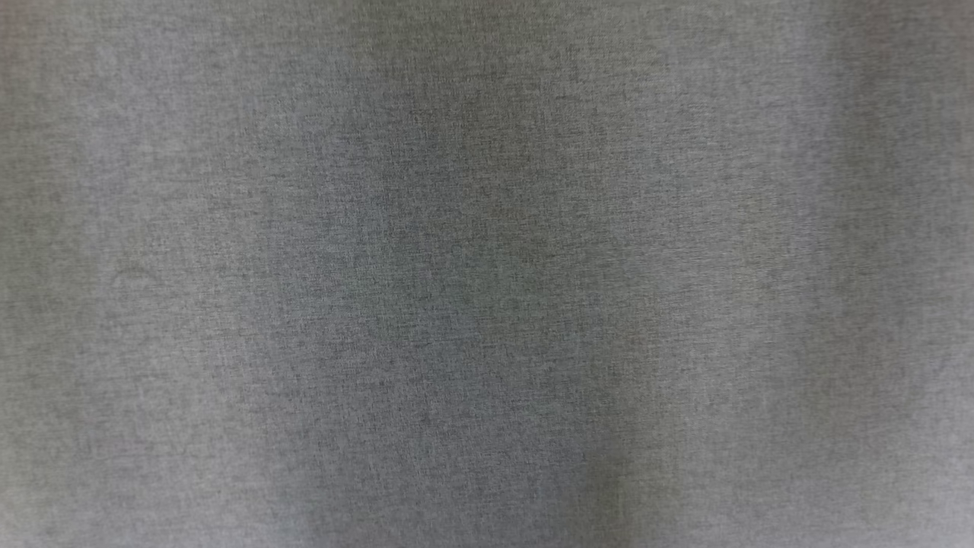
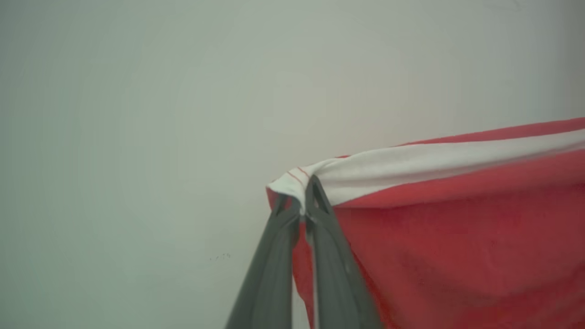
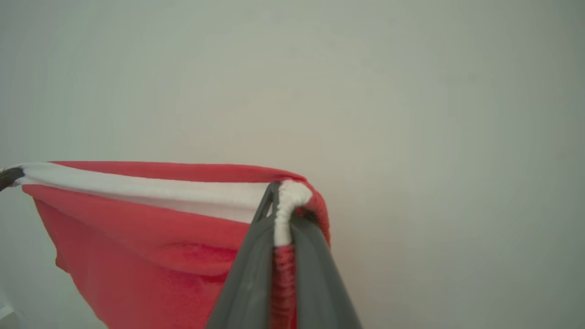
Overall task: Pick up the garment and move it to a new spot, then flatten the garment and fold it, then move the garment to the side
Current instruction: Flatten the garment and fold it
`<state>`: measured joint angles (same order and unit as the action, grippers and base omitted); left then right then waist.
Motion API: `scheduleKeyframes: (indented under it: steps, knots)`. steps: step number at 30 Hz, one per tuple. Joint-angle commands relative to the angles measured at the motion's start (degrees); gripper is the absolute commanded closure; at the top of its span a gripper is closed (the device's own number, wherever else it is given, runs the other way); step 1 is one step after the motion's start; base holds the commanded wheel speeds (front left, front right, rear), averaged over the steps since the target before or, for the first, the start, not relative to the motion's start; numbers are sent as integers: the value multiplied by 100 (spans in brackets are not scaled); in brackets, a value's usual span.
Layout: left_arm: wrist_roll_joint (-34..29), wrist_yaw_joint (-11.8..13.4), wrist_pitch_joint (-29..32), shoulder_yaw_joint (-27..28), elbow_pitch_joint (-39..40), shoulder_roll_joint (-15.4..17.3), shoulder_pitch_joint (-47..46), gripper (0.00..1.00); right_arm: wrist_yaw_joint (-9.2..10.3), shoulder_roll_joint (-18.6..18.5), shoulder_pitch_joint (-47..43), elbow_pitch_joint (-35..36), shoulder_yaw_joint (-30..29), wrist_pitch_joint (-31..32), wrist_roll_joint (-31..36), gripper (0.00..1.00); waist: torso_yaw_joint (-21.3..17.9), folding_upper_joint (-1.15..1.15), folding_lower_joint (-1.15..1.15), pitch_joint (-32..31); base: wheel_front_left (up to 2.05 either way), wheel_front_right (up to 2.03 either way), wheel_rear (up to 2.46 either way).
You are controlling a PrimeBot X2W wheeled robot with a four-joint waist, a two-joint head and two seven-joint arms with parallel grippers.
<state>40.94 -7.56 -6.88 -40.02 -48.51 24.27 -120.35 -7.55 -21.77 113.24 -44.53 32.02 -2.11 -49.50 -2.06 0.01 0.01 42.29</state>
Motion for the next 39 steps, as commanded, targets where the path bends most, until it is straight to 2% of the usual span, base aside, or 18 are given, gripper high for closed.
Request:
scheduleKeyframes:
  steps: [1, 9, 14, 21, 23, 25, 30, 35, 39]
  knots:
    - [48, 20, -40, -8, -49, 15, -77, 100, 14, 12, 68, -31, 49, -36, -9, 100, 15, -1, -1, 32, 0, 0, 0]
    - [381, 20, -310, -356, -308, 64, -151, 100, 15, -81, 181, -252, 522, -200, -273, 100, 49, -1, -1, 171, 0, 0, 0]
    - [599, 20, -548, -618, -247, 176, 175, 100, 14, -294, -86, -10, 874, -250, -652, 100, 102, -1, -1, 162, 0, 0, 0]
    - [905, 20, -799, -842, 424, 727, 1220, 100, 14, -729, -979, 793, 1568, -402, -1368, 100, 39, -1, -1, -129, 0, 0, 0]
    - [907, 20, -825, -841, 717, 885, 1705, 100, 14, -849, -1334, 1105, 1722, -487, -1572, 100, 10, -1, -1, -271, 0, 0, 0]
    - [921, 87, -834, -579, 1153, 1036, 2217, 100, 14, -983, -1737, 1442, 1905, -574, -1751, 100, -6, -1, -1, -415, 0, 0, 0]
    - [910, 528, -830, 242, 2519, 1192, 4191, 100, 14, -1315, -2889, 2168, 2211, -897, -2132, 100, -27, -1, -1, -844, 0, 0, 0]
    - [535, 1002, -832, 944, 3829, 1196, 6282, 100, 14, -1680, -4108, 2747, 2379, -1161, -2432, 100, -12, -1, -1, -1297, 0, 0, 0]
    - [260, 1262, -827, 1423, 4545, 986, 7758, 100, 14, -1950, -5079, 3041, 2356, -1268, -2644, 100, 45, -1, -1, -1683, 0, 0, 0]
